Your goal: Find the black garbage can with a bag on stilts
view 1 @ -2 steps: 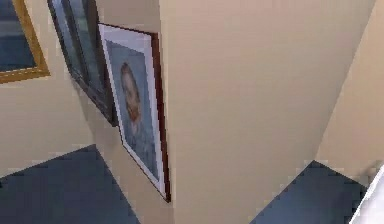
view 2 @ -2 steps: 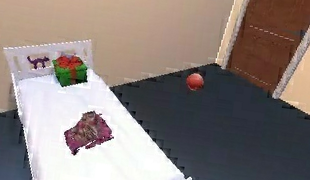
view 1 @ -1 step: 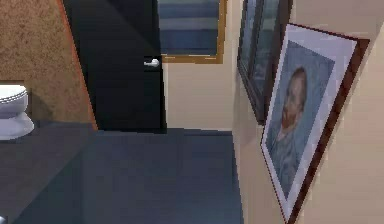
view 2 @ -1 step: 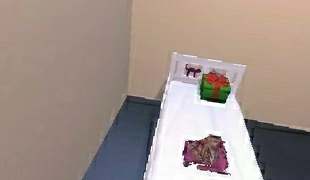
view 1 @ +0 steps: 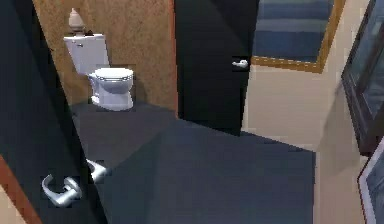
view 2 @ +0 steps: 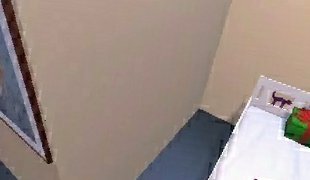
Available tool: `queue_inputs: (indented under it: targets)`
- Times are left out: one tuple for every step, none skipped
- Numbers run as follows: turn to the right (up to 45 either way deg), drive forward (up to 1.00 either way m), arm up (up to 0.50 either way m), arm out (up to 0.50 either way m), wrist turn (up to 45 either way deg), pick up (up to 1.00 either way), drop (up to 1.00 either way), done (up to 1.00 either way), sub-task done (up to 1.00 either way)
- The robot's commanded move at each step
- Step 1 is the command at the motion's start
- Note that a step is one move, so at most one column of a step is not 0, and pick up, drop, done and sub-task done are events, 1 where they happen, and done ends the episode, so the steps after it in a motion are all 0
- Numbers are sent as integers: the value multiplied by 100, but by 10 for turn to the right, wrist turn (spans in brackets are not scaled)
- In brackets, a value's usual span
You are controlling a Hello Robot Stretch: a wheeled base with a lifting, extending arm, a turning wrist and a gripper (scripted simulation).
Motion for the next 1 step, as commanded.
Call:
queue_inputs:
  targets:
    - [0,75,0,0,0,0,0,0,0]
